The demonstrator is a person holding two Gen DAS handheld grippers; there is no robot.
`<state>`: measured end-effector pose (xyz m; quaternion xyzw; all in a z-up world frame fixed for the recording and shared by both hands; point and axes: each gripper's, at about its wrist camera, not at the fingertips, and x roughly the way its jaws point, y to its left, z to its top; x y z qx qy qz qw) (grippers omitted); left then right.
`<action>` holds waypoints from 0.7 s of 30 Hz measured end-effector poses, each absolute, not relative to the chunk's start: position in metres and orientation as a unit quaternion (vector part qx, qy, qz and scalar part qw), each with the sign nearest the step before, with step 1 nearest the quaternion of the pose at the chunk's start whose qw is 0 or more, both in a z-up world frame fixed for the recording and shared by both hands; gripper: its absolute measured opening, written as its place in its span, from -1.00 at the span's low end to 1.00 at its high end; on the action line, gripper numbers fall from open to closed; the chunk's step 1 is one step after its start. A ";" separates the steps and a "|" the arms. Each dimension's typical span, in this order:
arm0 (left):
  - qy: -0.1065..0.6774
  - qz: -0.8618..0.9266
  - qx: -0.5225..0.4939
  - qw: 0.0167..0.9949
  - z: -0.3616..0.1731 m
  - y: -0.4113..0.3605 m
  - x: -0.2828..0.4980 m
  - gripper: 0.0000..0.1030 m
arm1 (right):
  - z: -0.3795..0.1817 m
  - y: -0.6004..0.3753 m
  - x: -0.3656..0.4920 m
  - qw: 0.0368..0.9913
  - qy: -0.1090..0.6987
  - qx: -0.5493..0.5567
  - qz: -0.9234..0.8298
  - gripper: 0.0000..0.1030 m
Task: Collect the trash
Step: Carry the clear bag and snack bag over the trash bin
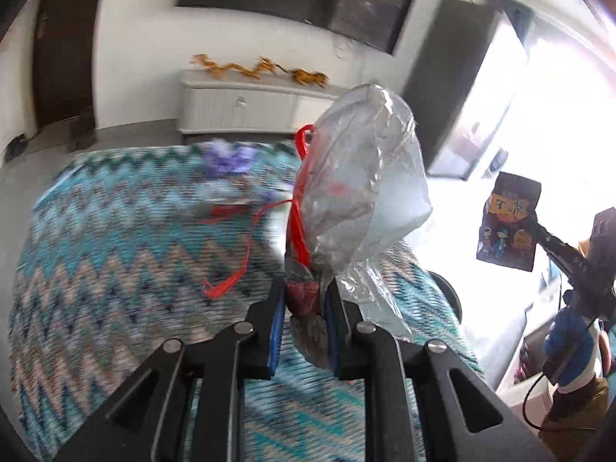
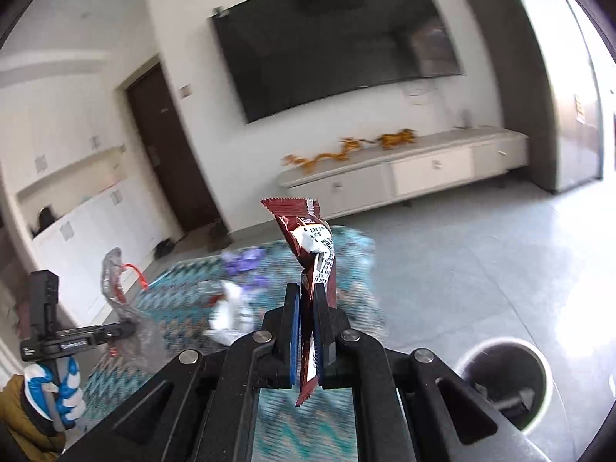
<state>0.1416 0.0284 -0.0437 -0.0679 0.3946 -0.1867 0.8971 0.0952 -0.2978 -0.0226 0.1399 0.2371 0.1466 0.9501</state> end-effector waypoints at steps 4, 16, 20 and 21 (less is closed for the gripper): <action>0.416 -0.229 -0.033 0.879 -0.047 -0.046 0.164 -0.65 | -0.051 -0.358 0.088 0.948 0.244 0.179 0.100 -0.87; 0.467 -0.315 0.083 0.822 -0.097 -0.292 0.209 -0.65 | -0.149 -0.491 0.076 0.917 0.283 0.282 -0.006 -0.87; 0.488 -0.318 0.102 0.806 -0.128 -0.352 0.222 -0.65 | -0.172 -0.517 0.083 0.907 0.297 0.298 -0.024 -0.87; 0.495 -0.317 0.102 0.802 -0.134 -0.362 0.225 -0.64 | -0.178 -0.523 0.086 0.904 0.301 0.302 -0.026 -0.87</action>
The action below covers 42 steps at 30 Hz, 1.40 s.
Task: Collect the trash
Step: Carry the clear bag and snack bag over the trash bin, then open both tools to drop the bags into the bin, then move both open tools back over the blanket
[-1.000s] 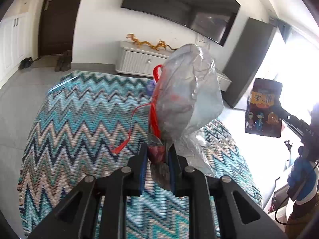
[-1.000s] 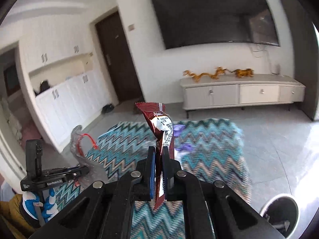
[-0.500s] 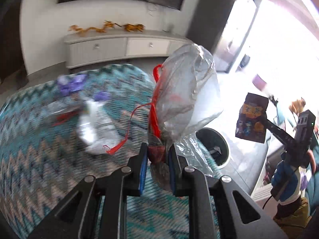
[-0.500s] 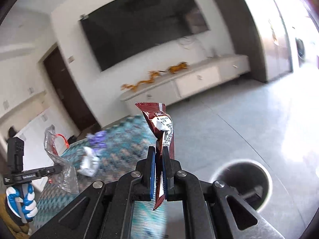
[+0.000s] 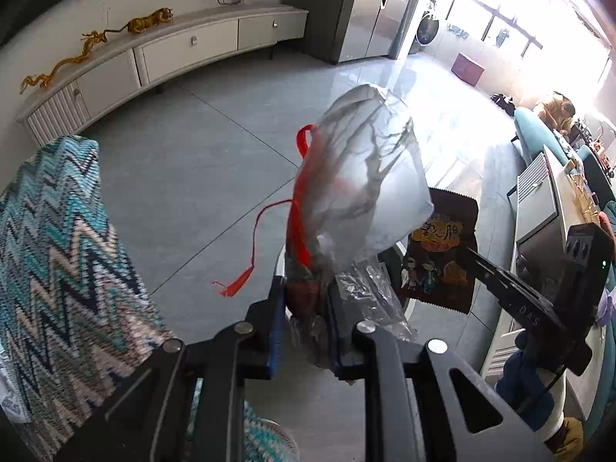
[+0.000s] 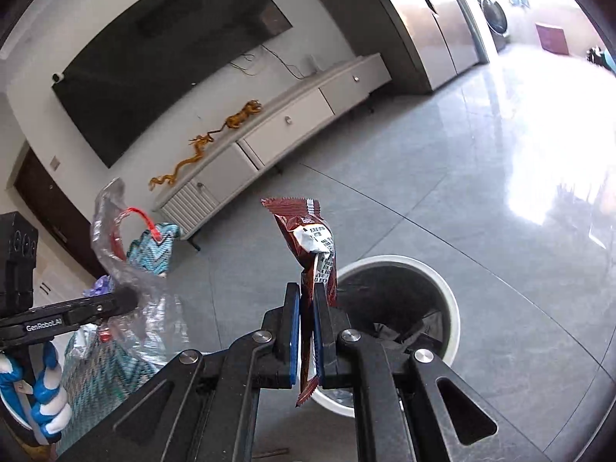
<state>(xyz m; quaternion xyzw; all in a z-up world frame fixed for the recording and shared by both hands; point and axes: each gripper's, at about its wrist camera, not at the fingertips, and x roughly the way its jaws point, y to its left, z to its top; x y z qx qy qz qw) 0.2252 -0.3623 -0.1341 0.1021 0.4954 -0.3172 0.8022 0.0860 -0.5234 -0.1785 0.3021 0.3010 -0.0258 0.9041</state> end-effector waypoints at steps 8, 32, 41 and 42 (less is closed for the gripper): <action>0.547 -0.313 0.085 0.771 -0.188 -0.411 0.261 -0.44 | -0.223 -0.550 0.115 0.883 0.338 0.322 -0.044 -0.82; 0.457 -0.361 0.008 0.813 -0.083 -0.322 0.219 0.02 | -0.141 -0.516 0.077 0.911 0.297 0.274 -0.077 0.17; 0.405 -0.341 -0.002 0.849 -0.029 -0.208 0.188 0.02 | -0.038 -0.442 0.059 0.949 0.226 0.218 -0.015 0.17; 0.399 -0.336 -0.002 0.853 -0.026 -0.196 0.185 0.02 | -0.029 -0.432 0.059 0.952 0.222 0.213 -0.008 0.17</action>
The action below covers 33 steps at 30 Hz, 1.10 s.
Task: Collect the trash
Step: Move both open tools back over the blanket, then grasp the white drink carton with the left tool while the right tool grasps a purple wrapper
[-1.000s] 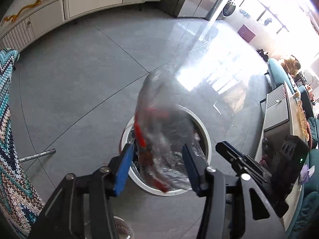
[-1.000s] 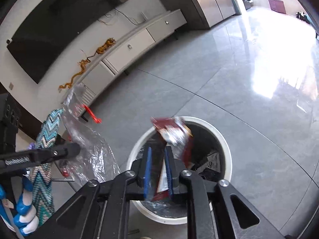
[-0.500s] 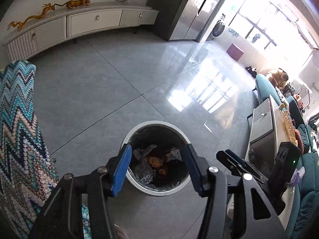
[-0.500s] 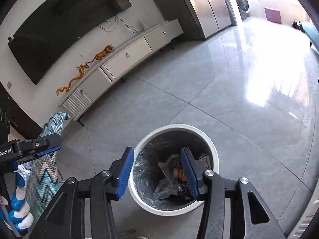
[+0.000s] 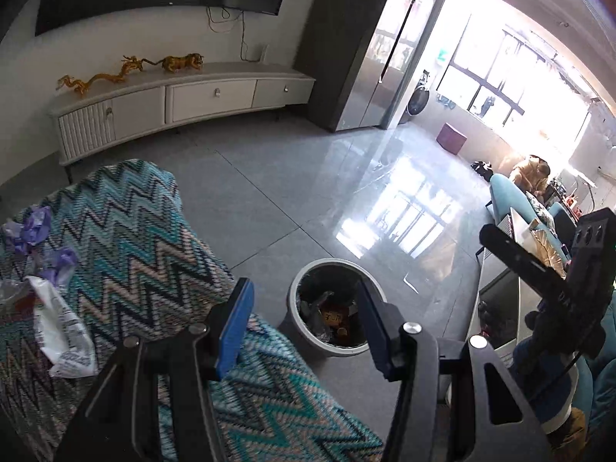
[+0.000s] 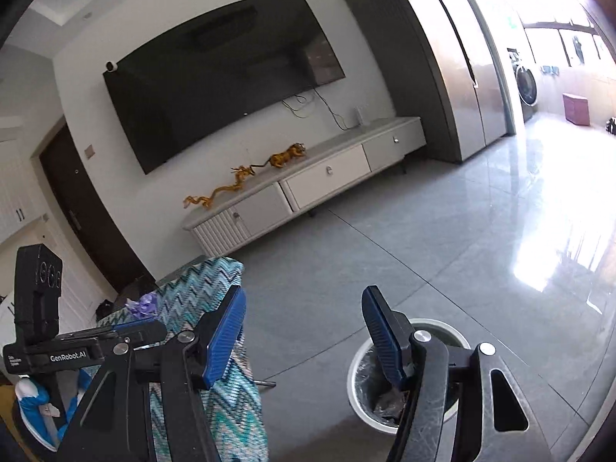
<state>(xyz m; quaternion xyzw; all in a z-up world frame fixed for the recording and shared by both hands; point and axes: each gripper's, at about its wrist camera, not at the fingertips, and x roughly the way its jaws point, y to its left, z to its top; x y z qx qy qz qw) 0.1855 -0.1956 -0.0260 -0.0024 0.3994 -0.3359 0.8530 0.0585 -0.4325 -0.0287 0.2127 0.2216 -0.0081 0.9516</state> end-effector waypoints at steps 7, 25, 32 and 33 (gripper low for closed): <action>0.383 -0.289 -0.032 0.877 -0.014 -0.081 0.180 0.03 | 0.019 -0.365 0.062 0.962 0.206 0.173 0.040 0.17; 0.367 -0.182 -0.118 0.905 -0.036 0.118 0.192 0.03 | 0.048 -0.234 0.103 0.956 0.234 0.113 0.138 0.17; 0.390 -0.180 -0.125 0.894 -0.062 0.117 0.216 0.03 | 0.023 -0.217 0.131 0.944 0.267 0.112 0.158 0.17; 0.394 -0.184 -0.124 0.892 -0.066 0.114 0.219 0.03 | 0.018 -0.215 0.136 0.942 0.272 0.113 0.161 0.17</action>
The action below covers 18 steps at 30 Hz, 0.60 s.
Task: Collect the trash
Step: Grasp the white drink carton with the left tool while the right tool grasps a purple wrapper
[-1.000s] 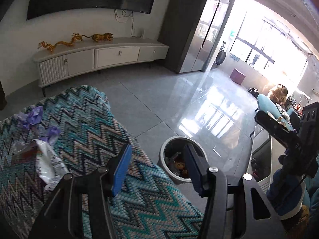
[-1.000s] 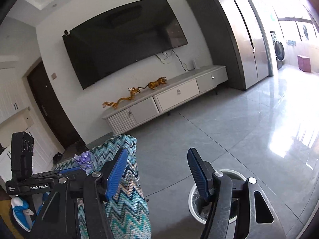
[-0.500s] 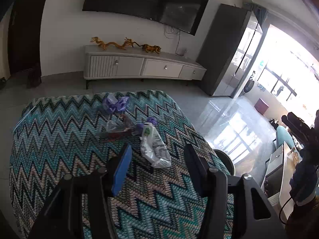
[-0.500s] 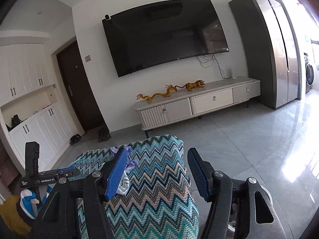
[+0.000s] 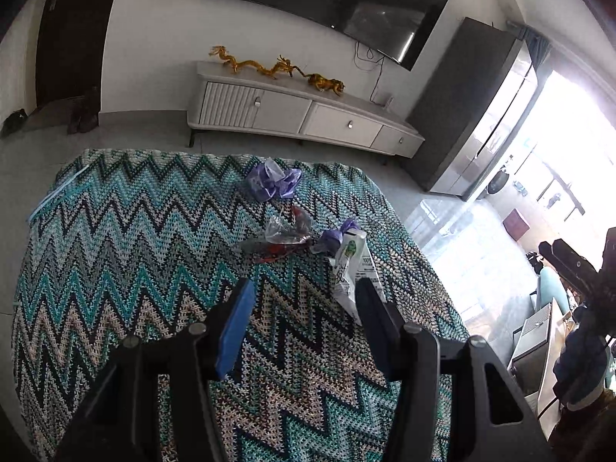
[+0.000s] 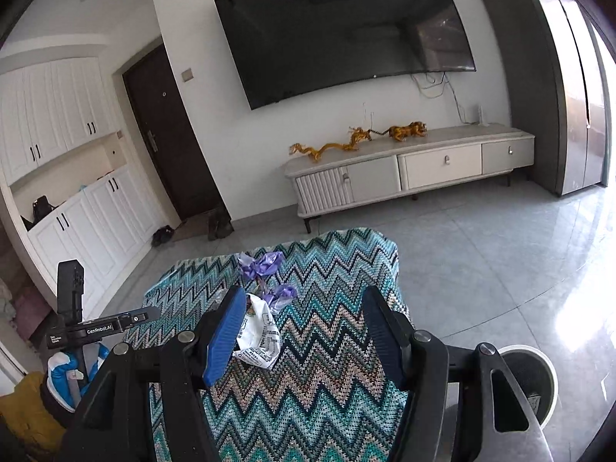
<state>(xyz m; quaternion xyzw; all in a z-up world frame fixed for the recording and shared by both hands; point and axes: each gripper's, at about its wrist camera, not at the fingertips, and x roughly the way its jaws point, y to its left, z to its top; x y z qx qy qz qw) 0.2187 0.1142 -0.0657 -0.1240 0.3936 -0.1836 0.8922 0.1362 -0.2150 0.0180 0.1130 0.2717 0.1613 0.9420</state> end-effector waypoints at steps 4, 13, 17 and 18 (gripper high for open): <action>0.412 -0.206 -0.122 0.879 -0.082 0.094 0.231 0.03 | -0.001 -0.210 0.164 0.932 0.294 0.120 0.174 0.17; 0.461 -0.247 -0.110 0.845 -0.122 0.037 0.267 0.02 | -0.060 -0.193 0.246 0.894 0.351 0.166 0.225 0.11; 0.476 -0.246 -0.115 0.837 -0.138 0.029 0.283 0.00 | -0.089 -0.181 0.282 0.870 0.377 0.199 0.247 0.06; 0.479 -0.247 -0.119 0.834 -0.141 0.029 0.286 -0.07 | -0.097 -0.178 0.291 0.864 0.384 0.206 0.252 0.06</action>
